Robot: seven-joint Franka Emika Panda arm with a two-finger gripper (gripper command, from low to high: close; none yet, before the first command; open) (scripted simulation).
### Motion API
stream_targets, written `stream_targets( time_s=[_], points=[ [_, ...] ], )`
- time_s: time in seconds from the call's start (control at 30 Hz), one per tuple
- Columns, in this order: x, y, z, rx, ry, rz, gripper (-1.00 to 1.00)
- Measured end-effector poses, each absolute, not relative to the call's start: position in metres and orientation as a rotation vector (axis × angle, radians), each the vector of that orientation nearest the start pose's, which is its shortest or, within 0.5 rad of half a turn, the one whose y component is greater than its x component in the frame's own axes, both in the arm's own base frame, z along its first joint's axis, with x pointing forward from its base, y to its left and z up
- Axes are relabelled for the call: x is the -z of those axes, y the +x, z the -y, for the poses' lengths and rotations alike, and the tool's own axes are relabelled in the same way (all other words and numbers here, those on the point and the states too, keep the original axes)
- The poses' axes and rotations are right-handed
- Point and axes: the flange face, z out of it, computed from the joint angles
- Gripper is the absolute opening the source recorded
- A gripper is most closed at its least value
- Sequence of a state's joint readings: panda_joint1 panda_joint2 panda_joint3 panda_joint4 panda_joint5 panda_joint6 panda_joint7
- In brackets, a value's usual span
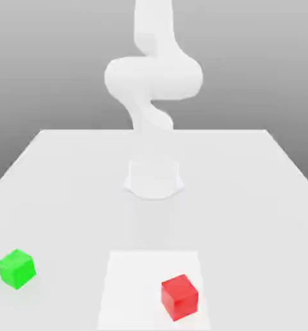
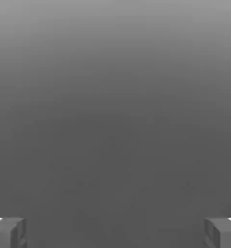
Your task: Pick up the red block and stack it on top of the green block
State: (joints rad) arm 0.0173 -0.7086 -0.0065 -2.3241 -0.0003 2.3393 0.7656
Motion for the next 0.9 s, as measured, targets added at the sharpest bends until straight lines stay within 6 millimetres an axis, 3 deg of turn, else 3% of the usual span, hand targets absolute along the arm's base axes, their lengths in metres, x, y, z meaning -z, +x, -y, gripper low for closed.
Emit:
stream_targets(
  time_s=[0.2,0.4,0.57,0.73,0.9],
  points=[
    [-0.559,0.446,-0.015,0.729,-2.706,-0.904,0.0],
    [-0.44,0.478,-0.028,0.499,-2.866,-0.791,0.0],
    [-0.34,0.481,-0.039,0.294,-2.979,-0.682,0.0],
    [-0.243,0.463,-0.047,0.079,-3.072,-0.561,0.0],
    [-0.171,0.454,-0.047,0.003,-3.098,-0.52,0.0]
  ],
)
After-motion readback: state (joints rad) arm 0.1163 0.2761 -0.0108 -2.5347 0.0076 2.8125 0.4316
